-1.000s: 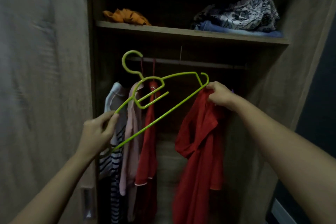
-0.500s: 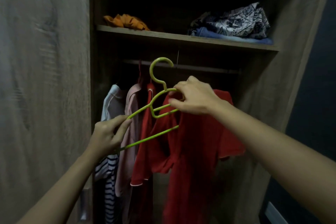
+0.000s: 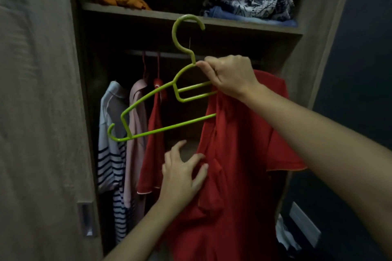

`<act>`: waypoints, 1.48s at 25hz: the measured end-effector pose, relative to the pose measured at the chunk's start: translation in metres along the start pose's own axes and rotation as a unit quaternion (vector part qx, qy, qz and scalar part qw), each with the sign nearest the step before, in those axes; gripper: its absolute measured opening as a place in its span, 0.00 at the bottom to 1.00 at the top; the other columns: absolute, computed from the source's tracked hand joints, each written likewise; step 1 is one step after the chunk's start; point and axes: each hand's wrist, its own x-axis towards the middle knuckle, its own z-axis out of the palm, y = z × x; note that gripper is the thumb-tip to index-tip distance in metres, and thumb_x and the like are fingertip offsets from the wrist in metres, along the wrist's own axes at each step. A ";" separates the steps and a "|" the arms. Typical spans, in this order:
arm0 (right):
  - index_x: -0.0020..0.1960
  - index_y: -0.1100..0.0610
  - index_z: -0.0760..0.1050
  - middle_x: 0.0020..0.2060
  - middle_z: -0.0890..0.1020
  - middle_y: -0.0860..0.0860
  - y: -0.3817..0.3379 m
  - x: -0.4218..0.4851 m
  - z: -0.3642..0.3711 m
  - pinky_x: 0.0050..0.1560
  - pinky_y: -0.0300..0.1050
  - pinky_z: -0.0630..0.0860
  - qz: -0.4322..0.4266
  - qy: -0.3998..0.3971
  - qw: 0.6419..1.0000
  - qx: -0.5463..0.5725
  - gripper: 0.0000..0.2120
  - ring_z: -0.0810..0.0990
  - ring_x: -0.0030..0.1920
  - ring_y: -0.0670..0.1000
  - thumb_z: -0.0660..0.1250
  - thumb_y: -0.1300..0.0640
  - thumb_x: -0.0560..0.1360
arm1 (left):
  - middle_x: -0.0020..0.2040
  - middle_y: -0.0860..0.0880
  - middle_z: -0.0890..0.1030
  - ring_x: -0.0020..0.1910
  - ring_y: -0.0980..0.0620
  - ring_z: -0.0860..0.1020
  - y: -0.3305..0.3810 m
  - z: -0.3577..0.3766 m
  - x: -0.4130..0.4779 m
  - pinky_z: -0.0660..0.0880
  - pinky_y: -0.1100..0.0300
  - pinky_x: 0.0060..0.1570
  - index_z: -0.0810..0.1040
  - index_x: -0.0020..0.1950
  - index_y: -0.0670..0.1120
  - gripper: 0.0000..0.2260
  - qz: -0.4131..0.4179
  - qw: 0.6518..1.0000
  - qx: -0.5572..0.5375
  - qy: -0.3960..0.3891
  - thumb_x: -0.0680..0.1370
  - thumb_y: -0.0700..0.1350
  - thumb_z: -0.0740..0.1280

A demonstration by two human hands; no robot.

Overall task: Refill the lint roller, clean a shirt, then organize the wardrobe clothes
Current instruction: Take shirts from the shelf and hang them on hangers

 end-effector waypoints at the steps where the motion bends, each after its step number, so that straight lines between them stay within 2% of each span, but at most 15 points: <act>1: 0.40 0.54 0.77 0.28 0.82 0.55 0.003 -0.001 -0.003 0.28 0.42 0.63 -0.003 0.000 1.000 0.002 0.23 0.81 0.29 0.60 0.50 0.42 0.77 | 0.56 0.47 0.75 0.57 0.47 0.75 -0.005 0.006 0.004 0.70 0.57 0.52 0.80 0.50 0.51 0.14 -0.073 0.995 -0.047 -0.047 0.74 0.57 0.62; 3: 0.41 0.54 0.78 0.29 0.82 0.55 0.008 -0.005 -0.007 0.29 0.43 0.65 -0.002 -0.006 1.000 0.018 0.24 0.81 0.31 0.61 0.49 0.42 0.77 | 0.48 0.49 0.79 0.49 0.50 0.79 -0.016 0.009 0.015 0.70 0.59 0.47 0.80 0.46 0.48 0.09 -0.150 0.982 -0.084 -0.083 0.75 0.52 0.67; 8: 0.40 0.55 0.76 0.29 0.80 0.57 0.013 -0.016 -0.008 0.30 0.45 0.67 0.019 -0.015 0.998 0.054 0.24 0.80 0.33 0.62 0.49 0.42 0.77 | 0.46 0.46 0.82 0.42 0.53 0.78 -0.031 0.003 0.016 0.70 0.66 0.47 0.81 0.50 0.44 0.08 -0.015 0.977 -0.146 -0.157 0.72 0.37 0.68; 10: 0.39 0.55 0.76 0.28 0.79 0.56 0.019 -0.021 -0.011 0.30 0.44 0.65 0.025 -0.019 0.997 0.066 0.22 0.80 0.32 0.62 0.50 0.43 0.78 | 0.46 0.46 0.83 0.46 0.52 0.78 -0.040 -0.004 0.014 0.69 0.68 0.51 0.83 0.47 0.43 0.11 -0.068 0.983 -0.155 -0.066 0.70 0.37 0.62; 12: 0.38 0.54 0.75 0.26 0.78 0.56 0.023 -0.029 -0.012 0.30 0.42 0.63 0.029 -0.031 0.996 0.079 0.21 0.80 0.31 0.61 0.51 0.44 0.78 | 0.53 0.42 0.79 0.55 0.45 0.76 -0.044 -0.018 0.019 0.64 0.70 0.57 0.81 0.52 0.40 0.17 -0.148 0.973 -0.170 0.037 0.68 0.40 0.59; 16: 0.34 0.55 0.73 0.24 0.77 0.53 0.025 -0.040 -0.007 0.28 0.41 0.64 0.036 -0.028 0.995 0.087 0.23 0.79 0.29 0.59 0.50 0.44 0.78 | 0.69 0.44 0.64 0.69 0.48 0.64 -0.053 -0.050 0.036 0.56 0.72 0.62 0.64 0.73 0.43 0.35 -0.155 0.971 -0.173 -0.060 0.65 0.42 0.66; 18: 0.33 0.56 0.73 0.23 0.75 0.52 0.029 -0.044 -0.007 0.27 0.42 0.66 0.043 -0.020 0.993 0.104 0.24 0.78 0.27 0.57 0.50 0.44 0.78 | 0.63 0.48 0.69 0.60 0.53 0.71 -0.066 -0.078 0.044 0.68 0.67 0.55 0.68 0.69 0.50 0.34 -0.184 0.937 -0.268 -0.132 0.62 0.39 0.68; 19: 0.33 0.56 0.73 0.23 0.75 0.53 0.033 -0.049 -0.006 0.27 0.44 0.68 0.052 -0.020 0.993 0.106 0.24 0.78 0.27 0.58 0.50 0.44 0.78 | 0.55 0.48 0.73 0.49 0.55 0.76 -0.070 -0.090 0.047 0.71 0.66 0.45 0.72 0.65 0.52 0.32 -0.200 0.907 -0.328 -0.171 0.61 0.38 0.67; 21: 0.33 0.56 0.72 0.24 0.76 0.54 0.037 -0.061 -0.003 0.27 0.46 0.70 0.065 -0.017 0.992 0.104 0.25 0.78 0.27 0.59 0.50 0.44 0.78 | 0.41 0.49 0.72 0.32 0.59 0.74 -0.077 -0.112 0.051 0.70 0.67 0.31 0.76 0.59 0.52 0.27 -0.202 0.881 -0.366 -0.221 0.61 0.36 0.65; 25: 0.33 0.56 0.73 0.26 0.78 0.54 0.044 -0.088 0.002 0.24 0.46 0.71 0.047 -0.018 0.996 0.077 0.29 0.79 0.27 0.57 0.45 0.41 0.79 | 0.59 0.48 0.73 0.49 0.48 0.77 -0.080 -0.141 0.060 0.72 0.54 0.46 0.77 0.57 0.53 0.24 -0.197 0.905 -0.311 -0.214 0.62 0.38 0.64; 28: 0.32 0.55 0.71 0.25 0.79 0.53 0.026 -0.096 0.011 0.23 0.43 0.69 0.018 -0.033 0.999 0.029 0.28 0.80 0.27 0.56 0.46 0.40 0.79 | 0.60 0.46 0.76 0.50 0.47 0.79 -0.054 -0.138 0.075 0.74 0.56 0.46 0.79 0.60 0.48 0.25 -0.195 0.954 -0.183 -0.133 0.63 0.42 0.64; 30: 0.36 0.54 0.74 0.29 0.81 0.54 0.003 -0.088 0.019 0.28 0.44 0.71 0.096 -0.068 0.992 0.033 0.25 0.81 0.32 0.59 0.50 0.39 0.78 | 0.58 0.43 0.76 0.56 0.46 0.76 -0.020 -0.122 0.083 0.68 0.63 0.54 0.77 0.64 0.45 0.23 -0.112 0.990 -0.056 -0.063 0.69 0.40 0.67; 32: 0.40 0.53 0.77 0.33 0.82 0.55 -0.008 -0.081 0.025 0.34 0.46 0.70 0.200 -0.112 0.971 0.074 0.23 0.81 0.39 0.61 0.52 0.38 0.77 | 0.56 0.44 0.72 0.54 0.49 0.73 0.003 -0.111 0.083 0.63 0.70 0.52 0.74 0.67 0.48 0.22 0.025 0.997 -0.021 -0.066 0.73 0.42 0.68; 34: 0.41 0.53 0.79 0.32 0.81 0.53 -0.004 -0.081 0.024 0.35 0.46 0.70 0.233 -0.112 0.961 0.102 0.25 0.81 0.40 0.60 0.51 0.37 0.77 | 0.59 0.47 0.73 0.55 0.49 0.74 -0.010 -0.115 0.087 0.66 0.63 0.57 0.71 0.68 0.51 0.23 0.087 0.995 0.010 -0.046 0.74 0.55 0.65; 37: 0.40 0.54 0.78 0.28 0.77 0.49 0.001 -0.084 0.018 0.33 0.44 0.67 0.238 -0.096 0.957 0.136 0.25 0.80 0.37 0.55 0.52 0.38 0.77 | 0.58 0.49 0.78 0.57 0.46 0.76 -0.052 -0.125 0.097 0.74 0.47 0.56 0.71 0.64 0.53 0.25 0.039 0.995 0.084 -0.037 0.72 0.65 0.56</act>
